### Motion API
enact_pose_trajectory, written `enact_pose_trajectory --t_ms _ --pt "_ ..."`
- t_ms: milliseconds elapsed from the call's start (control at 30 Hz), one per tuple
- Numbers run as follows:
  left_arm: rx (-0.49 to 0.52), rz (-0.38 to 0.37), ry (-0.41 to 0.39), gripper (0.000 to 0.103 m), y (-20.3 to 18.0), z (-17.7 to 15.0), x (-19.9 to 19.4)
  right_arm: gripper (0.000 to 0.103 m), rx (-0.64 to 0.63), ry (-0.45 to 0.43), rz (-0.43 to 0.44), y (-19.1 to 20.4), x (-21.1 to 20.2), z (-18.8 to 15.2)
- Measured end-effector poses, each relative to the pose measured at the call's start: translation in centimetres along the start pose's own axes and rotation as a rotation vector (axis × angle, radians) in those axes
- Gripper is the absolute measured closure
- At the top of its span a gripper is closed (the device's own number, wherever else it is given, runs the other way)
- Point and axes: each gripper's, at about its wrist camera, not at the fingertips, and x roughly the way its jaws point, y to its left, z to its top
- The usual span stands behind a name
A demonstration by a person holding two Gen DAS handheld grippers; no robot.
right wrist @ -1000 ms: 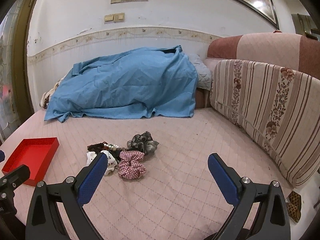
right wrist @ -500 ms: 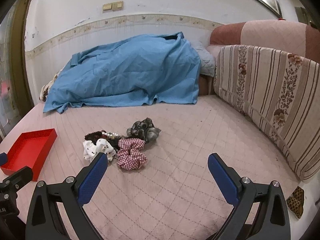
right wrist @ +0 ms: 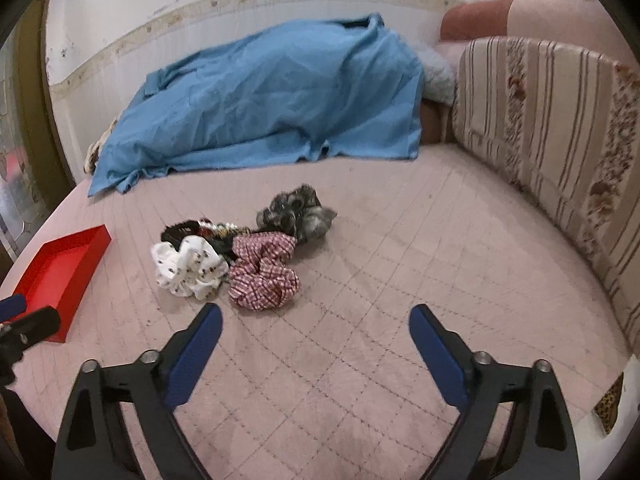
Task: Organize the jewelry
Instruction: 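Grasp the plaid scrunchie with the right tool while the left tool grasps the white scrunchie, then carry both scrunchies to the red tray and open both tools to drop them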
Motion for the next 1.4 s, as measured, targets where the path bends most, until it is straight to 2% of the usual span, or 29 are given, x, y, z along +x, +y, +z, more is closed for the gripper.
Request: enact_pose_trajectory --t_ms 67,133,167,200,400,533,633,700,733,767,800,833,900,967,1200,1400 --pt "-0.007 -0.058 0.037 0.011 -0.1 1.0 1.6 0.017 0.021 0.039 0.029 -0.7 1.7 0.3" --pt "-0.026 -0.085 0.079 0.019 -0.4 1.8 3.3 0.021 0.046 0.069 0.062 -1.1 3.1 0.7" --pt "-0.038 -0.102 0.101 0.020 -0.6 2.3 4.4 0.026 0.066 0.093 0.096 -1.4 4.3 1.1" --pt "-0.046 -0.119 0.117 0.020 -0.9 2.8 5.4 0.030 0.075 0.104 0.118 -1.5 4.9 1.3" --pt "-0.034 -0.137 0.151 0.020 -2.2 4.8 10.2 0.031 0.091 0.168 0.257 -0.5 9.8 2.7" --pt "-0.037 -0.140 0.194 0.020 -2.2 5.5 13.5 0.031 0.052 0.179 0.281 0.8 12.0 3.2" --pt "-0.063 -0.157 0.210 0.021 -1.5 5.6 14.6 0.040 0.048 0.200 0.281 1.2 13.4 3.0" --pt "-0.079 -0.175 0.217 0.030 -1.2 5.5 15.0 0.048 0.062 0.216 0.285 0.9 14.2 2.9" --pt "-0.081 -0.182 0.228 0.043 -1.1 5.5 15.2 0.052 0.066 0.221 0.287 0.8 14.5 2.8" --pt "-0.084 -0.191 0.243 0.065 -1.2 5.4 15.5 0.062 0.071 0.229 0.295 0.8 14.7 2.7" --pt "-0.090 -0.204 0.263 0.077 -1.2 5.3 15.8 0.072 0.076 0.240 0.309 0.8 15.0 2.7" --pt "-0.097 -0.213 0.280 0.088 -1.3 5.1 16.0 0.077 0.079 0.244 0.318 0.8 15.1 2.7" --pt "-0.104 -0.212 0.269 0.089 -1.4 5.0 15.5 0.087 0.080 0.249 0.331 0.9 15.1 2.6" --pt "-0.104 -0.223 0.258 0.091 -1.5 4.9 14.4 0.091 0.071 0.240 0.333 1.1 14.7 2.5" --pt "-0.125 -0.266 0.195 0.091 1.0 4.2 8.1 0.092 0.104 0.218 0.360 0.9 11.8 2.2" --pt "-0.189 -0.229 0.123 0.091 6.3 3.6 3.7 0.092 0.130 0.208 0.409 1.6 8.0 1.6"
